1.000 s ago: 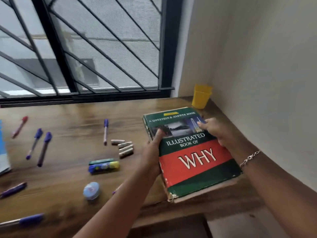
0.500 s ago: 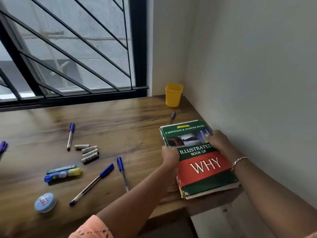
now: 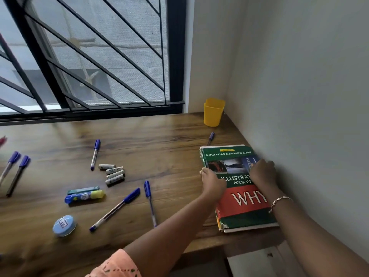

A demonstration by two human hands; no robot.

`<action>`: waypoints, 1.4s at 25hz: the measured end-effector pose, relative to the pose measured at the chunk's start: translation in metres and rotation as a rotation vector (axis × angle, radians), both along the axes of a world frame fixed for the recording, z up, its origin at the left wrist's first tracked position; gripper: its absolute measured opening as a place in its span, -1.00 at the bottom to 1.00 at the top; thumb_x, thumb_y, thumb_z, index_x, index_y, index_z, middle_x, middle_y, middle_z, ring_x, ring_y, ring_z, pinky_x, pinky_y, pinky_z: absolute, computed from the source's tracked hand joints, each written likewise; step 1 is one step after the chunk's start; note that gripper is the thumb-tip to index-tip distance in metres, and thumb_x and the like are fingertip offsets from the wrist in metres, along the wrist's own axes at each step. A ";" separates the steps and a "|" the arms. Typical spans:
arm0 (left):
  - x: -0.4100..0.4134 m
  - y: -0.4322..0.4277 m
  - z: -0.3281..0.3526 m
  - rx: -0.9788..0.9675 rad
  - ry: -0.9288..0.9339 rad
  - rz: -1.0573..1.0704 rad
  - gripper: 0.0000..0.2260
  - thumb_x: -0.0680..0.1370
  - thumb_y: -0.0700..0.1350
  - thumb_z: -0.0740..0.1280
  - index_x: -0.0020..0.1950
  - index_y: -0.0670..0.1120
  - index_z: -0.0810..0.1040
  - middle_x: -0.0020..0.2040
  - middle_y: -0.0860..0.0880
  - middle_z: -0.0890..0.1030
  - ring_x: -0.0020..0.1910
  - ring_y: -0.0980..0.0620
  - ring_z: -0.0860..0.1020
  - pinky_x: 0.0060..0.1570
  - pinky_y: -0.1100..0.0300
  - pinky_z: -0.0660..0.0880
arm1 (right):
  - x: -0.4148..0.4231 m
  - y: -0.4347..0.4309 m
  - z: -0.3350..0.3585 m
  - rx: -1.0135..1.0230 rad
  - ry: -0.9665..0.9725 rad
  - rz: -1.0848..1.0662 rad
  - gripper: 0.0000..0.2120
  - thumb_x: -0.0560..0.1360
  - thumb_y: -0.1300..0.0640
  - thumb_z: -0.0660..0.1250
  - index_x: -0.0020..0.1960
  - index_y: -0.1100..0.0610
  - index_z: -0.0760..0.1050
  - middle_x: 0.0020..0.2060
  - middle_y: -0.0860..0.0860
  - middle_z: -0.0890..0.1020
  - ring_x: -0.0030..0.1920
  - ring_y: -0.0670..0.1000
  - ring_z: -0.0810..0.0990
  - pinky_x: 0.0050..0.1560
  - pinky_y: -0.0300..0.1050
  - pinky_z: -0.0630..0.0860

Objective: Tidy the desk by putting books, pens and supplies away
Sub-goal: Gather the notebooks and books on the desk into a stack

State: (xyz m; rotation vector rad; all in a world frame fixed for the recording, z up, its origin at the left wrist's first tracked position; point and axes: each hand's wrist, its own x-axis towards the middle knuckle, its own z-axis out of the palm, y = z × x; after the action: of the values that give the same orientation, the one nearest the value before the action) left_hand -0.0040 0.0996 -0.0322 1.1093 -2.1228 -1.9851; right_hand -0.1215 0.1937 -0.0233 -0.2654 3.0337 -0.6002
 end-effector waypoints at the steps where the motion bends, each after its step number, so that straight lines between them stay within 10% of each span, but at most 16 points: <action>1: 0.005 -0.001 0.002 -0.030 0.002 -0.025 -0.31 0.53 -0.29 0.20 0.53 -0.12 -0.13 0.54 -0.13 -0.03 0.47 -0.16 0.18 0.38 -0.08 0.31 | 0.001 0.000 0.000 0.006 0.006 -0.003 -0.64 0.56 0.14 0.17 0.21 0.41 0.36 0.20 0.38 0.41 0.20 0.31 0.42 0.24 0.04 0.35; 10: 0.064 -0.044 0.003 -0.682 -0.054 -0.150 -0.32 0.60 -0.13 0.17 0.53 -0.17 -0.24 0.54 -0.13 -0.25 0.52 -0.04 -0.25 0.48 0.12 -0.21 | 0.048 -0.063 0.015 -0.023 0.293 0.358 -0.59 0.55 0.11 0.20 0.34 0.26 0.27 0.34 0.25 0.31 0.31 0.24 0.34 0.23 0.12 0.39; 17: 0.130 -0.109 0.015 -1.089 -0.242 -0.118 -0.33 0.62 0.03 0.13 0.53 -0.16 -0.22 0.53 -0.20 -0.26 0.51 -0.14 -0.29 0.45 0.00 -0.30 | 0.107 -0.140 0.020 0.042 0.336 0.643 -0.38 0.58 -0.09 0.08 0.50 0.21 0.02 0.50 0.24 0.00 0.51 0.20 -0.06 0.48 0.06 -0.10; 29: 0.296 -0.261 0.035 -1.089 -0.388 0.055 -0.32 0.59 0.08 0.16 0.54 -0.15 -0.14 0.54 -0.20 -0.17 0.53 -0.13 -0.22 0.46 -0.06 -0.25 | 0.257 -0.310 0.015 -0.032 0.390 0.878 -0.42 0.36 0.03 0.44 0.24 0.36 0.44 0.17 0.43 0.47 0.22 0.40 0.45 0.22 0.30 0.36; 35: 0.403 -0.346 0.036 -1.025 -0.414 0.266 -0.33 0.58 0.10 0.18 0.54 -0.15 -0.05 0.55 -0.19 -0.08 0.54 -0.12 -0.11 0.47 -0.05 -0.17 | 0.363 -0.396 0.009 -0.136 0.315 0.995 -0.39 0.42 0.04 0.40 0.35 0.30 0.32 0.27 0.35 0.39 0.34 0.33 0.31 0.37 0.16 0.22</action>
State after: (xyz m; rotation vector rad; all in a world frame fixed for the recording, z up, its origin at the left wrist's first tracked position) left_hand 0.3988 -0.2465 0.0037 1.4627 -2.4447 -0.3899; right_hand 0.2415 -0.2027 -0.0140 -1.8370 2.5694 -0.6758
